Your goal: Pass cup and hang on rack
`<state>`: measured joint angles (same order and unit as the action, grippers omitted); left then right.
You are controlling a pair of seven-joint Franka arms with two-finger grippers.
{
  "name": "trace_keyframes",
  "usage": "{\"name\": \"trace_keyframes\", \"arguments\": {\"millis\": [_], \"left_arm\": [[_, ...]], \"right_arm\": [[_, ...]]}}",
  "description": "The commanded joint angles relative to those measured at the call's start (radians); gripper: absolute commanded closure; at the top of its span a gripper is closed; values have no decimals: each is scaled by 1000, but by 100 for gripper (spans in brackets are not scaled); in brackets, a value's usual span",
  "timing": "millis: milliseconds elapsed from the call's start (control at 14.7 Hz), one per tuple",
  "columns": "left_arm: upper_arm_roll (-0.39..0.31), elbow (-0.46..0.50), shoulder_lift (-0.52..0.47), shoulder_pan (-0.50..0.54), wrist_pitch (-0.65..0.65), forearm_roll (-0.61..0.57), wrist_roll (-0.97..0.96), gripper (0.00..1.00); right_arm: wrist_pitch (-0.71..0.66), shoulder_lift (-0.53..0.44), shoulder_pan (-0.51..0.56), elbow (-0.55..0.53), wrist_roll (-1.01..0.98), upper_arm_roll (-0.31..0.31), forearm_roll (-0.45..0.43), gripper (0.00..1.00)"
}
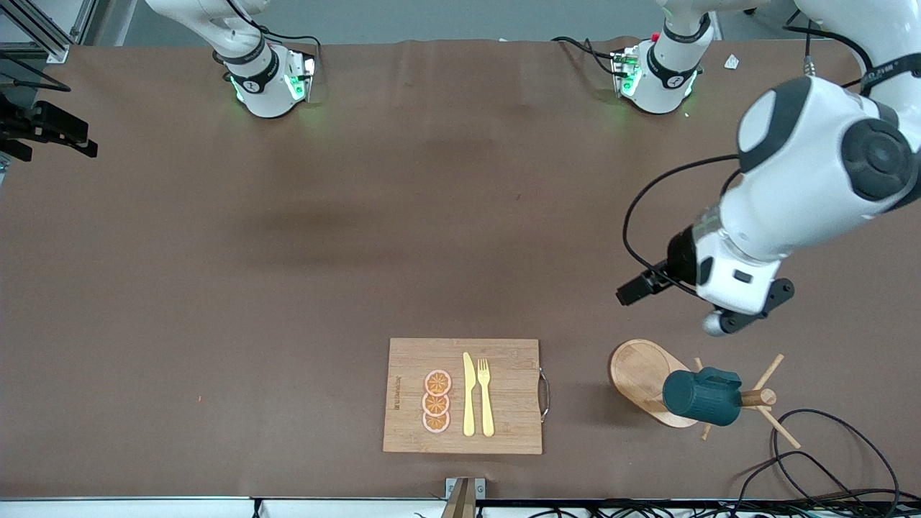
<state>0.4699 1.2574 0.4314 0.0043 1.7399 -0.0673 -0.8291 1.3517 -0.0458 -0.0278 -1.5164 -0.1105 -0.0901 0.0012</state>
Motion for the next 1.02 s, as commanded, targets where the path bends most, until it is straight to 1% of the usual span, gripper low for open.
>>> {"name": "trace_keyframes", "arguments": {"millis": [0, 136, 272, 545, 613, 681, 817, 953], "left_arm": [[44, 20, -55, 20, -72, -86, 97, 0], [33, 17, -101, 22, -118, -91, 189, 0], [36, 20, -146, 49, -144, -92, 211, 0], [26, 20, -226, 51, -221, -94, 261, 0], [0, 22, -252, 48, -236, -89, 293, 0], [-45, 26, -264, 34, -261, -89, 347, 0], [-152, 46, -319, -13, -286, -82, 492, 0], [-215, 82, -367, -26, -296, -68, 576, 0]], "right_arm": [[0, -12, -4, -5, 20, -2, -1, 0], [-2, -12, -4, -5, 44, -2, -1, 0], [0, -12, -4, -5, 48, 0, 0, 0], [1, -12, -6, -5, 48, 0, 0, 0], [1, -12, -6, -5, 48, 0, 0, 0], [1, -12, -6, -5, 48, 0, 0, 0], [1, -12, -6, -5, 48, 0, 0, 0], [1, -12, -6, -5, 48, 0, 0, 0]]}}
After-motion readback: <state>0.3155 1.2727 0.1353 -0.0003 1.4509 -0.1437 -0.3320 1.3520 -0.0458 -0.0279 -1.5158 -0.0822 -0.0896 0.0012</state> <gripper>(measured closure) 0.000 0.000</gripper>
